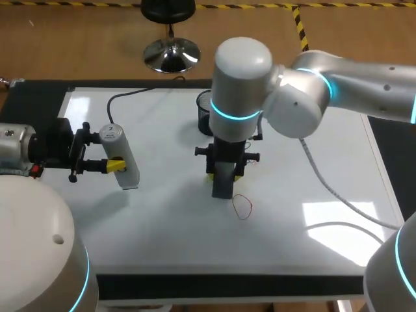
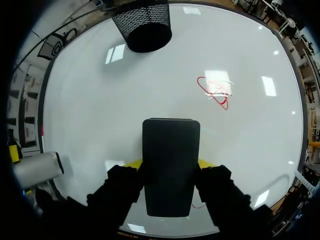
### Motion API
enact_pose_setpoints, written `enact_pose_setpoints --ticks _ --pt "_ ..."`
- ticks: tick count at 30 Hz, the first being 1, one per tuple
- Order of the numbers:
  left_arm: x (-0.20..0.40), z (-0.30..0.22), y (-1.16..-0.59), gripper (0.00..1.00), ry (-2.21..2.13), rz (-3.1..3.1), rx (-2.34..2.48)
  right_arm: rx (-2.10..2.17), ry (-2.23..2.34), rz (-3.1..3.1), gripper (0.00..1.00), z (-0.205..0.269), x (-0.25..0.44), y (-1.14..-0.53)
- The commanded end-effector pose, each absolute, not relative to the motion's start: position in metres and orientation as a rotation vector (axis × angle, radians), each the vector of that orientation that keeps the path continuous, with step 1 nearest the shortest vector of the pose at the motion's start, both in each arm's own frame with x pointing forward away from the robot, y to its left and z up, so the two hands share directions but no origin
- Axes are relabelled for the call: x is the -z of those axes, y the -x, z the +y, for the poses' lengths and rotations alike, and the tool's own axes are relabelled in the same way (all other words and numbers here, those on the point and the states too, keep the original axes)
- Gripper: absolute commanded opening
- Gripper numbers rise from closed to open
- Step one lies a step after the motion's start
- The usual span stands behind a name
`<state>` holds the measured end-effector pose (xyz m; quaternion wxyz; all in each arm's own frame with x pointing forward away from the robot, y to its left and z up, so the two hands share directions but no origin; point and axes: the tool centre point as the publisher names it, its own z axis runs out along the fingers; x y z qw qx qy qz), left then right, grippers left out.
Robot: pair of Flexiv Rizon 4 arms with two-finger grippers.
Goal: Pick up the inspection probe, press it on each red-marked spot on the whiteboard one by one, put down the probe, pick up the eraser, and wipe off all the red marks.
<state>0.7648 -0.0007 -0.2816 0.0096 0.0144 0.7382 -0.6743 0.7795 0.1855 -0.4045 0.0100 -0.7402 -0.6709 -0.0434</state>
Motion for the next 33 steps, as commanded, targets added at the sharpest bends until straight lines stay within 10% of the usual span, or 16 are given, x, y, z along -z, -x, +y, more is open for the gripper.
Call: enact_pose_setpoints --ticks 1,33 --pt "0.281 0.000 -0.763 0.00 -0.046 2.301 2.105 0.198 2.288 -2.081 0.00 0.157 0.380 -0.772" --pt "0.281 0.000 -0.763 0.00 -0.046 2.301 2.105 0.194 2.193 -2.203 0.00 0.062 0.326 -0.739"
